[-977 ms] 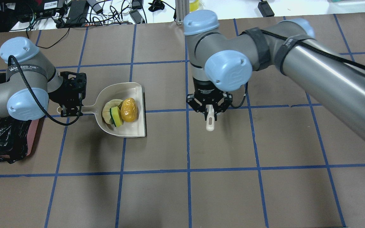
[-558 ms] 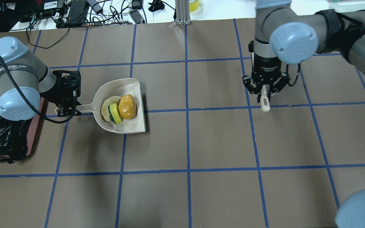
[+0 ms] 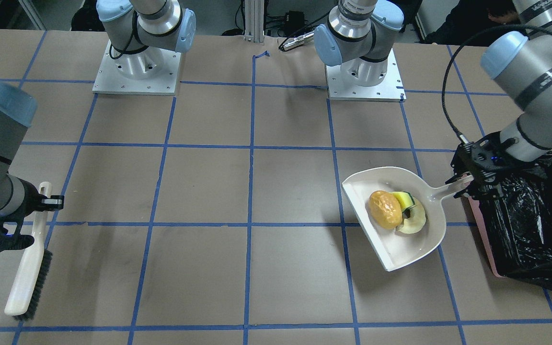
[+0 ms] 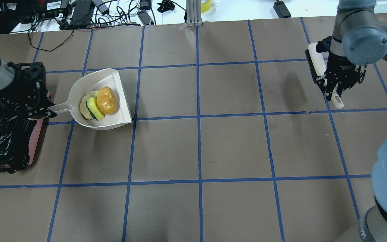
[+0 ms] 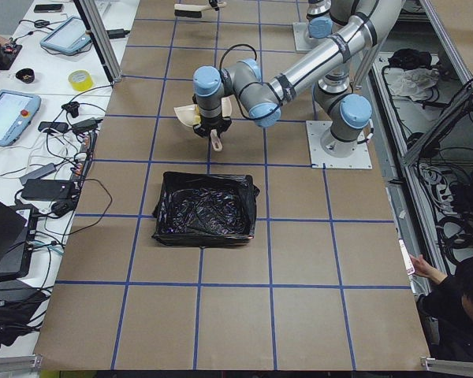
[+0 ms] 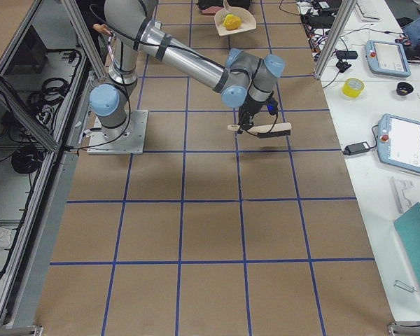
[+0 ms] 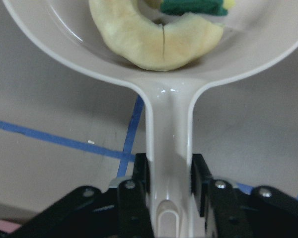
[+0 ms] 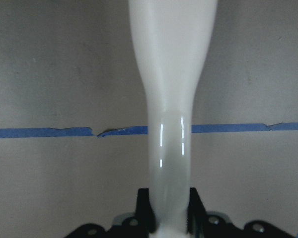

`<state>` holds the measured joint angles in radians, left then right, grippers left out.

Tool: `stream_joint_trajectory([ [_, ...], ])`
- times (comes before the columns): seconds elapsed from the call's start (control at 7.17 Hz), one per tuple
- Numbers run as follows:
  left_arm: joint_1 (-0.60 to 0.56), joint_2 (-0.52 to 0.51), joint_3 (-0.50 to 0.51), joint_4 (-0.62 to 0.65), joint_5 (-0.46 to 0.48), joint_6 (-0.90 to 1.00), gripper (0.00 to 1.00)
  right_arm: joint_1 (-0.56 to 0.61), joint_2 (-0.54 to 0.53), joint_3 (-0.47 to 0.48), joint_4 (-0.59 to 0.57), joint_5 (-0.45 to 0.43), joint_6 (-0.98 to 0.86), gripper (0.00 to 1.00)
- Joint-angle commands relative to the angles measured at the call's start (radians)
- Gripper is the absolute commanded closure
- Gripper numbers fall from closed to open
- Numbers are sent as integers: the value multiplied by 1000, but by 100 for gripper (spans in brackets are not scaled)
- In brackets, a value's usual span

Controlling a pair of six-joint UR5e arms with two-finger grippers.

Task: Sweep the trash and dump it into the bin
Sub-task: 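Tilt the dustpan over the bag with the left gripper while the right lowers the brush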

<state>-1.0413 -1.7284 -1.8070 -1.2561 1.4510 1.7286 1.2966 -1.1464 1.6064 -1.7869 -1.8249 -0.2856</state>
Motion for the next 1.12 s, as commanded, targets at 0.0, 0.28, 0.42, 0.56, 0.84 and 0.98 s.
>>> stream_joint_trajectory([
  [0.0,148,13,64,-74,0,3,100,-22,17,29,-19,1,-11,100],
  [0.28,303,13,115,-121,-1,5,100,-22,43,35,-19,1,-6,100],
  [0.42,364,12,156,-152,6,3,100,-22,40,33,-19,3,-3,100],
  [0.56,407,-14,205,-173,11,3,100,-22,45,35,-19,4,-1,95],
  [0.84,440,-36,292,-169,123,5,100,-22,45,33,-22,35,0,42],
  [0.98,438,-46,348,-171,226,15,100,-22,47,33,-61,35,-3,27],
])
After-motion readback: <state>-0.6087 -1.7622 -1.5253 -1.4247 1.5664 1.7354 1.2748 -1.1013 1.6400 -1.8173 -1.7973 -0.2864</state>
